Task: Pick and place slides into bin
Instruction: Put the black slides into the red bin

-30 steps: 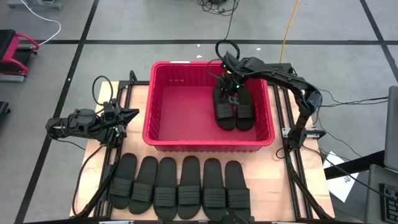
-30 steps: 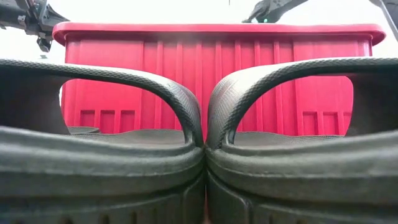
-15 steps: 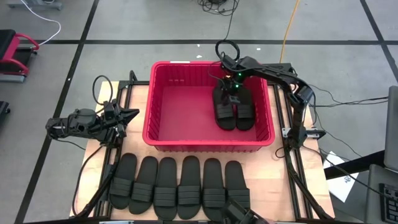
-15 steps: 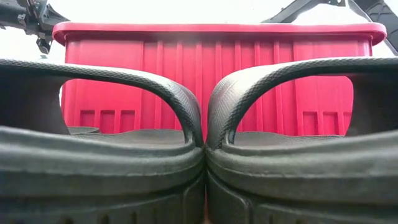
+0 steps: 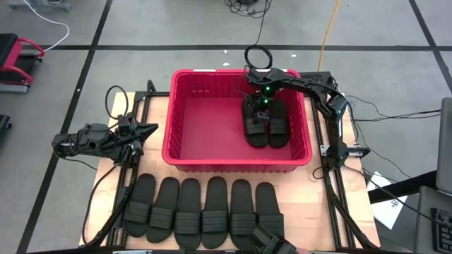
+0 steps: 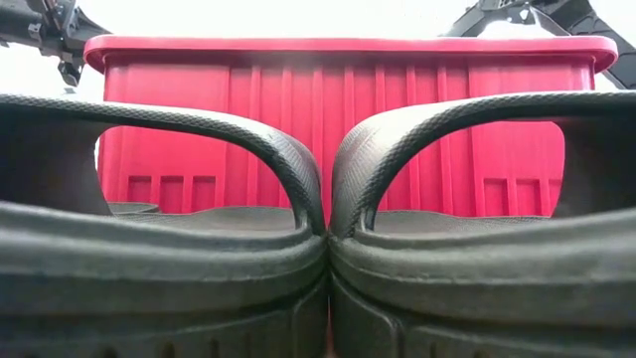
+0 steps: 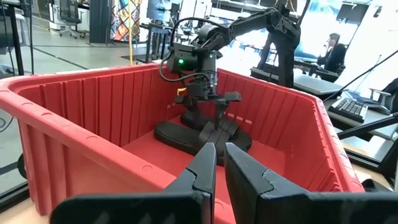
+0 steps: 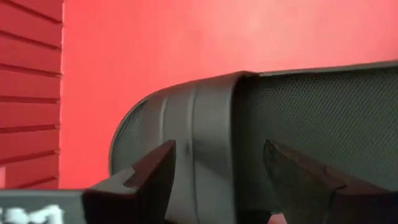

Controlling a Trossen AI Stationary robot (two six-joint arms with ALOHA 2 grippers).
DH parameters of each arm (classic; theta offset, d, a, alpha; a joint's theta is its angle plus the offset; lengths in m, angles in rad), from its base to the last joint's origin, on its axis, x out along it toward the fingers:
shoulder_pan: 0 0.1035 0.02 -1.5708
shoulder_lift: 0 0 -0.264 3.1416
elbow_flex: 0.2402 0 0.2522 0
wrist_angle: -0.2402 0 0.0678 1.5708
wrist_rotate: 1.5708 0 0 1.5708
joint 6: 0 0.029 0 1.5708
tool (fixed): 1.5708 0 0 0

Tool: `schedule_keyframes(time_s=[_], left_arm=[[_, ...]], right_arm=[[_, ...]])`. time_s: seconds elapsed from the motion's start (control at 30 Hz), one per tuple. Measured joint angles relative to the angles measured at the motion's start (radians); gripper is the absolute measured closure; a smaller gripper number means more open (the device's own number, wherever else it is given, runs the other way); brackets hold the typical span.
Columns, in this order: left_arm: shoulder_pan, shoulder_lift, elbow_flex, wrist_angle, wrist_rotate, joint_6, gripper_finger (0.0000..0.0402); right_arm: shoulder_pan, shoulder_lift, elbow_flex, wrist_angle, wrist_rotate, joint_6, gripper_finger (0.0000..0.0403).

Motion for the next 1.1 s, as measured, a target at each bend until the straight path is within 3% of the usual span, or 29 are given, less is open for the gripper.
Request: schedule_keyframes(time_s=[0.2,0.47,1.1], left_arm=[[0.000,0.000,0.000,-0.020,-0.001,0.003,0.0371],[0.000,0.000,0.000,-0.027,-0.002,0.049,0.0371],[0.000,0.000,0.000,-0.027,-0.003,0.042,0.0371]], right_arm=[[0.001,0.001,-0.005,-0.079,-0.002,-0.015,0.0223],[0.000,-0.001,-0.005,-0.095,-0.003,-0.016,0.0386],[-0.020,-0.012,-0.005,-0.174,0.030,-0.061,0.0399]])
